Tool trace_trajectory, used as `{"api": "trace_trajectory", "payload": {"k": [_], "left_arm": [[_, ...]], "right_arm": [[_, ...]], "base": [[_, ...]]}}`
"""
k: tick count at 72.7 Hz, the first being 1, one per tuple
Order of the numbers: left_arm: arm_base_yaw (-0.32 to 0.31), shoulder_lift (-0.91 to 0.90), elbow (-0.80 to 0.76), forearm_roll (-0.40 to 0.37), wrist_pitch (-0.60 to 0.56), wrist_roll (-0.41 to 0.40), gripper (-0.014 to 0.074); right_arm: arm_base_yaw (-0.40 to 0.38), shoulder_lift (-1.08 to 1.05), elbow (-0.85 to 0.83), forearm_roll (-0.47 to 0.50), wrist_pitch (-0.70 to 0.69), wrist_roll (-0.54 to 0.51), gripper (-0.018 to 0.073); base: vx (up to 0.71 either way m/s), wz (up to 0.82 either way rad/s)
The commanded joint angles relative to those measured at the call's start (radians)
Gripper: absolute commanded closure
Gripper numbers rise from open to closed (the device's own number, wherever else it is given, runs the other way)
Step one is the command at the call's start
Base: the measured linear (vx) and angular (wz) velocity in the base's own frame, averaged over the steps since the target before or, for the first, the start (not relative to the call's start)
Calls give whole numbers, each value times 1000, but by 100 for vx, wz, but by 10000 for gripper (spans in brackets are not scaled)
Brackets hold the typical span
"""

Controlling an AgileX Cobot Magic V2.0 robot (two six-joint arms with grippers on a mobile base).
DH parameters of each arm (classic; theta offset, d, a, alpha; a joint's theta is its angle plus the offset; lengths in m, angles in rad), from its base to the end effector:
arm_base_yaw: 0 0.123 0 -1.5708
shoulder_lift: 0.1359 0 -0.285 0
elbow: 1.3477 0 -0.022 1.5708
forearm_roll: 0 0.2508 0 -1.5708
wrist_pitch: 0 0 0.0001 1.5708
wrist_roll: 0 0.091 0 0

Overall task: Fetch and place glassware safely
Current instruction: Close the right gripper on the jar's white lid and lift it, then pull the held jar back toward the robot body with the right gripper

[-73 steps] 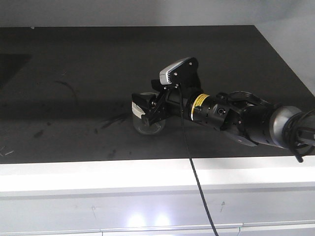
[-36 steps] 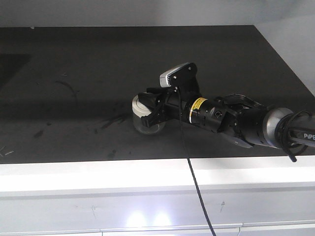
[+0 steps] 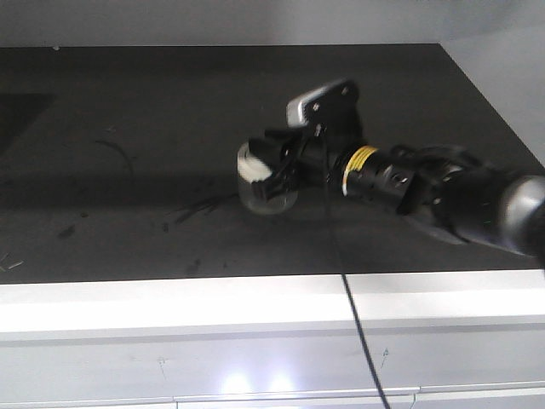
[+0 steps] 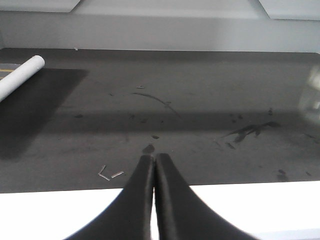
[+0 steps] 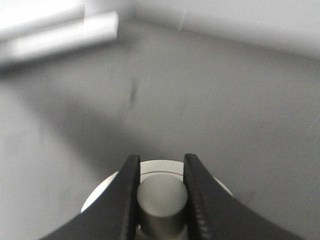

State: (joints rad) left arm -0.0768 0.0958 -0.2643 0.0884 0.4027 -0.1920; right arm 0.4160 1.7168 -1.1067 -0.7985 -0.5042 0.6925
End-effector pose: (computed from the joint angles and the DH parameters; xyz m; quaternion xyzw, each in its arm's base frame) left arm 0.0498 -0.0007 0.2599 -0.0241 0.7563 -0.0481 0.6521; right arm 0.3458 0.1871 0.2773 -0.2803 0.7029 0.2509 0.6037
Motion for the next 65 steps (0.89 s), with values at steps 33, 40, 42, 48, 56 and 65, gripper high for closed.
{"api": "trace_trajectory", "payload": {"k": [33, 40, 42, 48, 56, 65], "left_arm": [[-8, 9, -26, -5, -70, -1, 603], [-8, 9, -26, -5, -70, -1, 603], [-8, 9, -26, -5, -70, -1, 603], [-8, 9, -26, -5, -70, -1, 603], [-8, 9, -26, -5, -70, -1, 603], [-8, 9, -26, -5, -70, -1, 603]], "right_arm": [[-3, -638, 415, -26, 19, 70, 560], [-2, -743, 527, -29, 16, 111, 560], [-2, -769, 555, -35, 11, 129, 560], [-2, -837, 634, -91, -22, 185, 560], [-2, -896, 704, -216, -76, 277, 560], [-2, -905, 724, -336, -92, 413, 560]], "base": [[0, 0], [0, 0], [0, 0], [0, 0], [0, 0], [0, 0]]}}
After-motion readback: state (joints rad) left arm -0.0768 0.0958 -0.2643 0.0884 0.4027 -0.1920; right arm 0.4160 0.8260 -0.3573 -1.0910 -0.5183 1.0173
